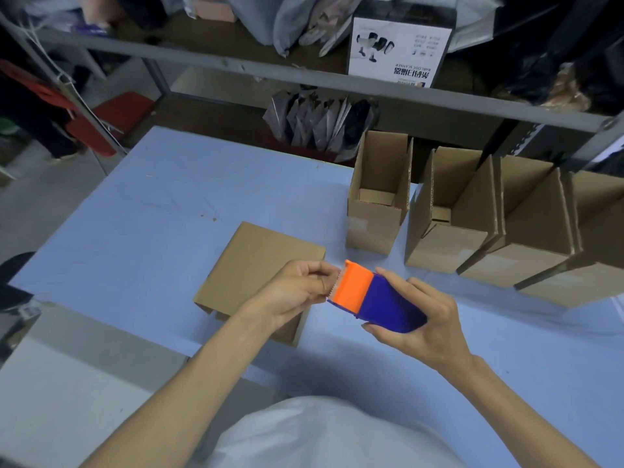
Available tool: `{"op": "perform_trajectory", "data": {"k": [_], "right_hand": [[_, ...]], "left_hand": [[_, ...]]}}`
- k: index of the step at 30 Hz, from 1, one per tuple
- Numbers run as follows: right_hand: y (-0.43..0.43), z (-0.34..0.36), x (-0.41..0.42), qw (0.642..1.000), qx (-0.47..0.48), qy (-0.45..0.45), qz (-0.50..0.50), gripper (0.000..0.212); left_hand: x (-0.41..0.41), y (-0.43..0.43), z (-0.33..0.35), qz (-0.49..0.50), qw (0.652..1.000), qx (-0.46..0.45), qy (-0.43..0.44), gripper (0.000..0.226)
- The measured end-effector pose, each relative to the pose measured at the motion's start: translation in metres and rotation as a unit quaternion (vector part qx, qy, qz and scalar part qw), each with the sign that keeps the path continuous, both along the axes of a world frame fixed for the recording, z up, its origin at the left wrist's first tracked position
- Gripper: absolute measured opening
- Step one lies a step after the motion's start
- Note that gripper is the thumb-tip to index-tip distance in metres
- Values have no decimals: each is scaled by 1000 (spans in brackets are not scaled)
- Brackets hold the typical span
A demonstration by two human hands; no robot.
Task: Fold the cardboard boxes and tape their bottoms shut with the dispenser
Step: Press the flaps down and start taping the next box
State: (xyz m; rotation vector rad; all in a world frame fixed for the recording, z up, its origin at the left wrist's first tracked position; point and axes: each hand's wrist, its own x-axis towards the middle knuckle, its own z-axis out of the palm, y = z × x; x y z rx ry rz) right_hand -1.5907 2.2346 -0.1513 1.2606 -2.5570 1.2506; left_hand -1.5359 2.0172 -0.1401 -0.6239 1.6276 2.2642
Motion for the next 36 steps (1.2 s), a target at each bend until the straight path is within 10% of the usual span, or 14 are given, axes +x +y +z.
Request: {"op": "perform_trajectory", "data": {"k": [14,19,29,36], "right_hand": [[1,10,-9,1000,-12,-10,1,79],[2,6,-8,1000,19,0,7,79],[-6,-1,-9,999,37,-24,-12,79],[-7,-5,-13,996,82,-18,5,80]], "left_hand": [[-6,-13,9,-1,988,136,-73,29],[-3,-10,15,-57,989,-138,-15,15],[-4,10,5,74,908,-410,32,8],[-8,-2,-3,60,925,-372,-51,12]]}}
